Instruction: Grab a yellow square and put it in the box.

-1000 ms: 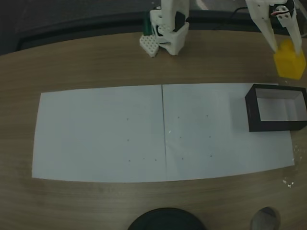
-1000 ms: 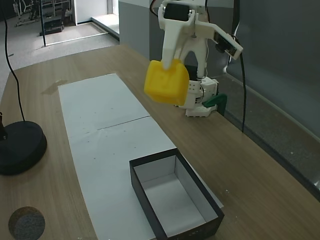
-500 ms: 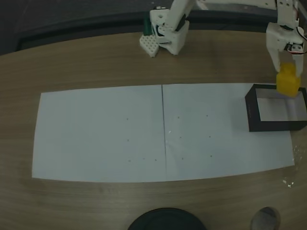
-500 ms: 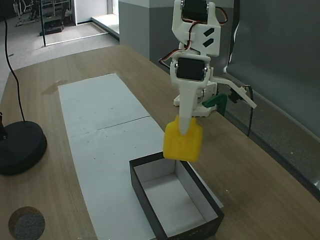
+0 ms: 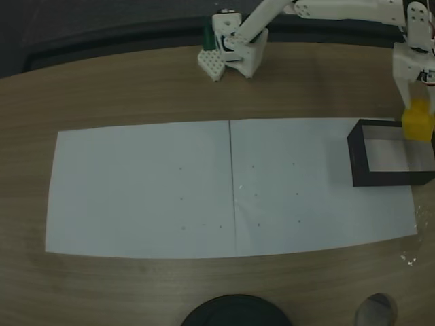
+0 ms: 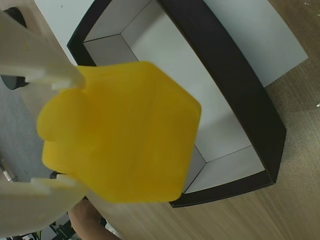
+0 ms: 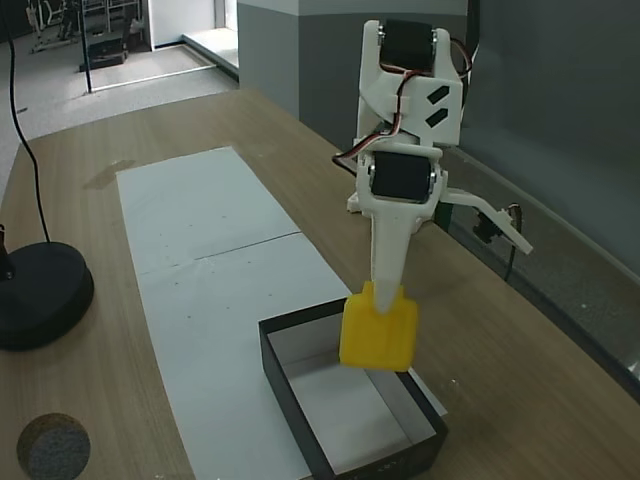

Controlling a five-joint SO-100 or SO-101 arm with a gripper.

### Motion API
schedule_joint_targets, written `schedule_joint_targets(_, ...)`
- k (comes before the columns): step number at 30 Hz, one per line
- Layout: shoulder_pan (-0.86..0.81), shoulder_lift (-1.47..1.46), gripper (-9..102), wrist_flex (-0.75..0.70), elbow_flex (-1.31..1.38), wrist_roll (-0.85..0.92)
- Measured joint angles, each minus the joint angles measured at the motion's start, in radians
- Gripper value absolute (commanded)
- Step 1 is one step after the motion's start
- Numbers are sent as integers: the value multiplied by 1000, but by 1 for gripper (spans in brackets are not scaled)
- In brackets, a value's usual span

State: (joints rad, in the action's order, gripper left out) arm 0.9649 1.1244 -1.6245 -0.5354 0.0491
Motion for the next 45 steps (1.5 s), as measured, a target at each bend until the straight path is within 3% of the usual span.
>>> schedule_joint_targets(10, -8, -106, 10, 0, 67, 0)
schedule_joint_targets(16, -8, -106, 28, 0, 67, -21)
schedule_joint_targets(22, -8, -106, 22, 0, 69, -34)
schedule_joint_targets(26, -15, -106, 2, -35, 97, -32)
schedule_joint_targets(30, -49, -84, 1, -107, 161, 14)
schedule_joint_targets(35, -123, 115, 1, -109, 149, -18)
schedule_joint_targets(40, -202, 483, 0, -109, -35, -40)
schedule_joint_targets(45, -476, 916, 0, -109, -356, -84)
